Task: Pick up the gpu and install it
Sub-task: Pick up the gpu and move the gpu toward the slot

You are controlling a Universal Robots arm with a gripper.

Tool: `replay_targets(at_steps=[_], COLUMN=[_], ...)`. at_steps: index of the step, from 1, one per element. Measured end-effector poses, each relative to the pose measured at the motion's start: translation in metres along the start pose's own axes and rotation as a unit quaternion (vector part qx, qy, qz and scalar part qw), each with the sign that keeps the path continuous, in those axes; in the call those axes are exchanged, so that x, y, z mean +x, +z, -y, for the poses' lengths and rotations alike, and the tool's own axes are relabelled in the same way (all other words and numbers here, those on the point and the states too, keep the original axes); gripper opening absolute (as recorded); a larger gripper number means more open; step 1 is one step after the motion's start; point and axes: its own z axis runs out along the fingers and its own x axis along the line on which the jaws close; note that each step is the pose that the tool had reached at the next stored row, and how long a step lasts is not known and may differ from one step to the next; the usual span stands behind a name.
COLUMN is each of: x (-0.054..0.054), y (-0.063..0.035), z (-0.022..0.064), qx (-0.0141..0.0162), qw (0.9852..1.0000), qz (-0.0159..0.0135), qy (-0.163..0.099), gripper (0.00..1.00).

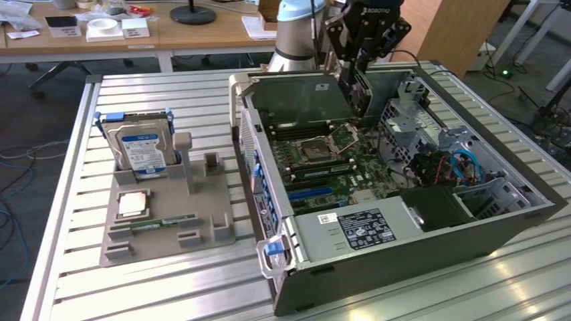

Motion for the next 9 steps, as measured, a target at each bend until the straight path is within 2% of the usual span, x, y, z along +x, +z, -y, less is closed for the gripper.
replay_targets(at_steps=[9], x=[-0.012], y=[0.0005], z=[-0.0018], qx=[0.0], qw=[1.0], qz=[0.0], qy=[-0.001], gripper=[0.26])
